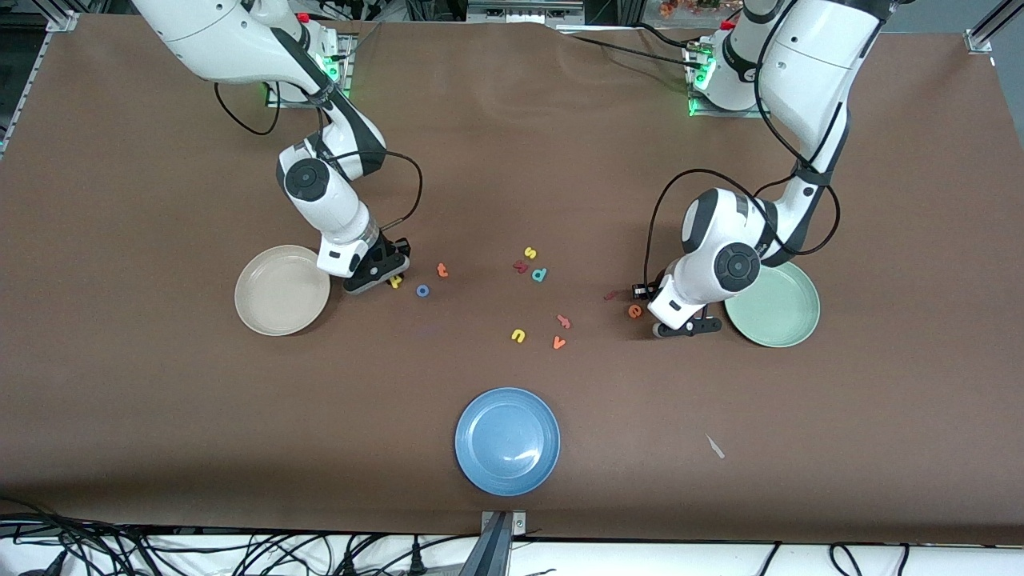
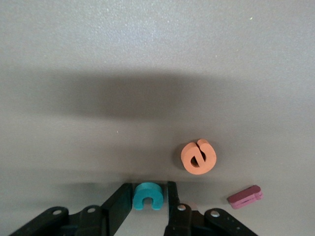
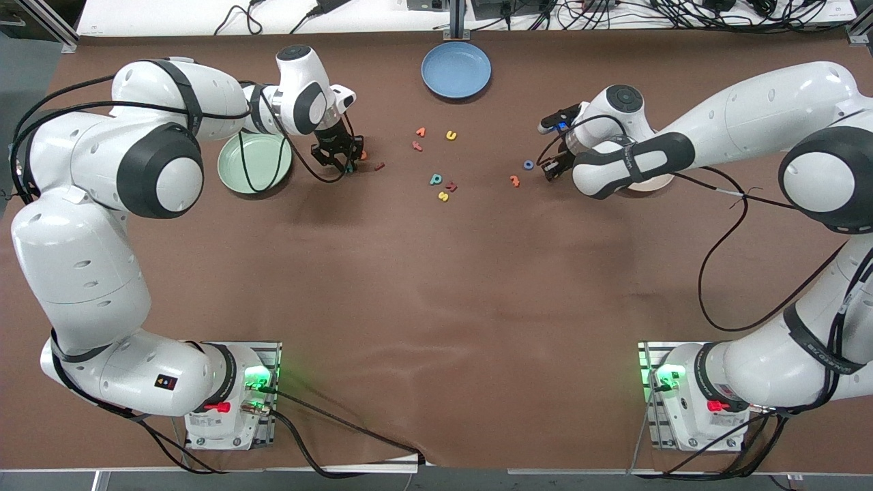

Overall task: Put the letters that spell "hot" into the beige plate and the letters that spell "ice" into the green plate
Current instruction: 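Place the c on the green plate while the right gripper places h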

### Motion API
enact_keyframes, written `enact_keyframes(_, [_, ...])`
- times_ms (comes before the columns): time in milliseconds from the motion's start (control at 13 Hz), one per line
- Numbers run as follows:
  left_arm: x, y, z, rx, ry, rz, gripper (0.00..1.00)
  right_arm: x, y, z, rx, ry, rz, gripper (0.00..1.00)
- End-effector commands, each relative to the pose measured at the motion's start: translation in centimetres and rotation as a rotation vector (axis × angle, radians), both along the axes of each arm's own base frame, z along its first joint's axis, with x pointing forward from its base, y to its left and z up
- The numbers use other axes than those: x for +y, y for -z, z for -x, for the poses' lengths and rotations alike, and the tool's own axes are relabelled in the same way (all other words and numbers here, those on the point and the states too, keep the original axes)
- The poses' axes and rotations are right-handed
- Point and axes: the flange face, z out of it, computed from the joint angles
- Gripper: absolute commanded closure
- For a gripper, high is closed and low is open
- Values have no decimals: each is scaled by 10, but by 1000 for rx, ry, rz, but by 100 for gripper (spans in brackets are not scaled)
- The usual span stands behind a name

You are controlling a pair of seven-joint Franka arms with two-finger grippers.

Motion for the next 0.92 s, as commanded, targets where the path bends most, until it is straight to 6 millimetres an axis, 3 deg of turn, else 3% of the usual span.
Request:
enact_keyframes(0, [6, 13, -8, -6, -5, -12, 83, -12, -9, 1, -3, -11, 29, 91])
enact_keyframes(154, [6, 13, -8, -4, -5, -12, 91, -26, -32, -9, -19, -20, 57, 91])
enact_keyframes(385, [6, 3, -11, -15, -7, -9, 97, -68, -78, -23, 11, -12, 132, 91])
enact_keyframes(615, [22, -50, -19, -4, -18, -2, 97, -115, -100, -33, 32, -10, 172, 91])
enact_keyframes(846, [55, -108, -32, 77, -36, 1, 96, -181, -107, -42, 50, -1, 214, 91])
